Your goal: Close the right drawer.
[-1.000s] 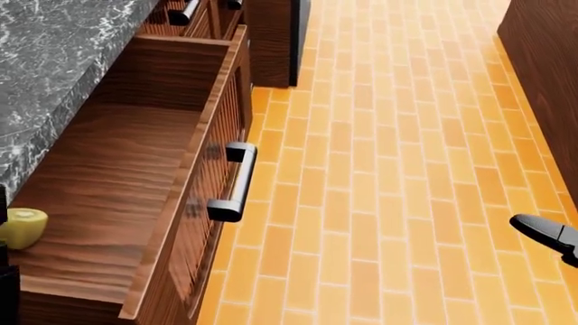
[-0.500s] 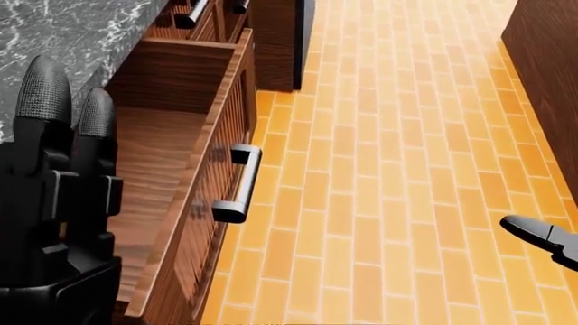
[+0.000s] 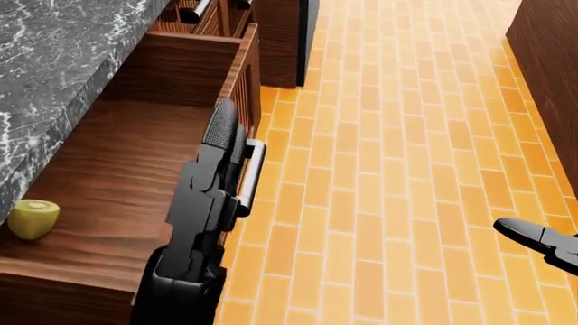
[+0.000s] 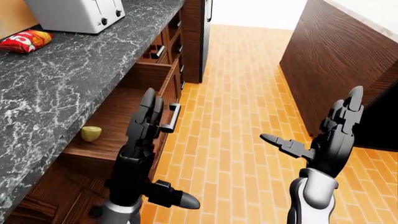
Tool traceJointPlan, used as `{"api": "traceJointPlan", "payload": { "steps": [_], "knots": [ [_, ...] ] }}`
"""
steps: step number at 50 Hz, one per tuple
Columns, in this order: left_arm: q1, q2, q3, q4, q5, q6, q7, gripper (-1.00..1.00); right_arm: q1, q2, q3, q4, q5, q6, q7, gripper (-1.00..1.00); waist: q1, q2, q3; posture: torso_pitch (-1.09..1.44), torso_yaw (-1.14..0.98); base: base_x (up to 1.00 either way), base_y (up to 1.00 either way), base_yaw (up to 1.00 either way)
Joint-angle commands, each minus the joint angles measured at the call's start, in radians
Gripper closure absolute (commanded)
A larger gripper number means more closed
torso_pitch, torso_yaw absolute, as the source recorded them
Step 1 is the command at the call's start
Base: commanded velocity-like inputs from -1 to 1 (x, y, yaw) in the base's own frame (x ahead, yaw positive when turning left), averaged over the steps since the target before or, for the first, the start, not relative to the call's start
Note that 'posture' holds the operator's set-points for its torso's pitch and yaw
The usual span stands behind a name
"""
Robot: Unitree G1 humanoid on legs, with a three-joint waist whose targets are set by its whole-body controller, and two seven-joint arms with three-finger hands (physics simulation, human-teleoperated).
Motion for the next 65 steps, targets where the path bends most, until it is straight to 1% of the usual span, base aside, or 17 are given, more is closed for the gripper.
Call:
{"api": "traceJointPlan", "payload": {
  "steps": [1, 14, 19, 21, 24, 30, 32, 33, 36, 39, 44, 46, 49, 52, 58, 64, 65],
  "knots": [
    [-0.015, -0.009, -0.01, -0.031, 0.013, -0.034, 0.002, -1.0, -0.015, -0.012, -0.005, -0.038, -0.001, -0.026, 0.001, -1.0, 0.0, -0.006, -0.014, 0.0, 0.0, 0.0, 0.0, 0.0],
    [0.002, -0.003, -0.067, 0.059, 0.011, -0.053, -0.008, -1.0, -0.017, -0.012, 0.003, -0.015, -0.008, -0.037, 0.002, -1.0, -0.001, -0.006, -0.016, 0.0, 0.0, 0.0, 0.0, 0.0],
    [-0.002, -0.007, -0.066, 0.113, 0.001, -0.053, -0.011, -1.0, -0.019, -0.013, 0.008, -0.009, -0.013, -0.04, 0.001, -1.0, 0.0, -0.006, -0.017, 0.0, 0.0, 0.0, 0.0, 0.0],
    [-0.012, -0.016, -0.051, 0.144, -0.032, -0.033, -0.024, -1.0, -0.02, -0.013, 0.009, -0.01, -0.014, -0.039, 0.002, -1.0, 0.0, -0.006, -0.017, 0.0, 0.0, 0.0, 0.0, 0.0],
    [-0.01, -0.02, -0.052, 0.176, -0.033, -0.039, -0.025, -1.0, -0.02, -0.013, 0.01, -0.003, -0.015, -0.043, 0.001, -1.0, 0.0, -0.007, -0.018, 0.0, 0.0, 0.0, 0.0, 0.0],
    [-0.027, -0.045, -0.025, 0.245, -0.082, 0.008, -0.026, -1.0, -0.021, -0.013, 0.014, 0.009, -0.019, -0.05, 0.002, -1.0, 0.0, -0.008, -0.018, 0.0, 0.0, 0.0, 0.0, 0.0],
    [-0.029, -0.051, -0.018, 0.256, -0.088, 0.014, -0.017, -1.0, -0.021, -0.013, 0.016, 0.009, -0.019, -0.05, 0.002, -1.0, -0.001, -0.008, -0.019, 0.0, 0.0, 0.0, 0.0, 0.0],
    [-0.029, -0.061, -0.009, 0.256, -0.113, 0.036, -0.01, -1.0, -0.022, -0.013, 0.016, 0.011, -0.019, -0.049, 0.002, -1.0, -0.002, -0.008, -0.019, 0.0, 0.0, 0.0, 0.0, 0.0],
    [-0.027, -0.067, -0.008, 0.276, -0.114, 0.046, 0.023, -1.0, -0.021, -0.013, 0.016, 0.01, -0.019, -0.049, 0.001, -1.0, -0.002, -0.009, -0.019, 0.0, 0.0, 0.0, 0.0, 0.0],
    [-0.045, -0.081, 0.015, 0.3, -0.143, 0.093, 0.048, -1.0, -0.022, -0.013, 0.016, 0.012, -0.019, -0.051, 0.001, -1.0, -0.002, -0.01, -0.019, 0.0, 0.0, 0.0, 0.0, 0.0],
    [-0.066, -0.096, 0.041, 0.354, -0.176, 0.139, 0.062, -1.0, -0.02, -0.013, 0.021, 0.009, -0.03, -0.053, 0.001, -1.0, -0.003, -0.01, -0.019, 0.0, 0.0, 0.0, 0.0, 0.0],
    [-0.062, -0.098, 0.039, 0.355, -0.17, 0.144, 0.073, -1.0, -0.02, -0.013, 0.019, 0.01, -0.029, -0.053, 0.002, -1.0, -0.003, -0.01, -0.02, 0.0, 0.0, 0.0, 0.0, 0.0],
    [-0.076, -0.111, 0.062, 0.386, -0.207, 0.193, 0.081, -1.0, -0.02, -0.012, 0.018, 0.009, -0.029, -0.053, 0.003, -1.0, -0.004, -0.011, -0.019, 0.0, 0.0, 0.0, 0.0, 0.0],
    [-0.085, -0.115, 0.07, 0.406, -0.209, 0.198, 0.083, -1.0, -0.021, -0.012, 0.019, 0.011, -0.029, -0.054, 0.003, -1.0, -0.003, -0.012, -0.019, 0.0, 0.0, 0.0, 0.0, 0.0],
    [-0.117, -0.136, 0.122, 0.446, -0.274, 0.254, 0.09, -1.0, -0.023, -0.014, 0.021, 0.019, -0.03, -0.057, 0.002, -1.0, -0.004, -0.013, -0.018, 0.0, 0.0, 0.0, 0.0, 0.0],
    [-0.125, -0.144, 0.146, 0.452, -0.294, 0.262, 0.132, -1.0, -0.026, -0.015, 0.025, 0.026, -0.033, -0.06, 0.001, -1.0, -0.005, -0.013, -0.019, 0.0, 0.0, 0.0, 0.0, 0.0],
    [-0.135, -0.149, 0.161, 0.47, -0.304, 0.274, 0.145, -1.0, -0.026, -0.015, 0.025, 0.027, -0.033, -0.061, 0.001, -1.0, -0.006, -0.013, -0.02, 0.0, 0.0, 0.0, 0.0, 0.0]
  ]
}}
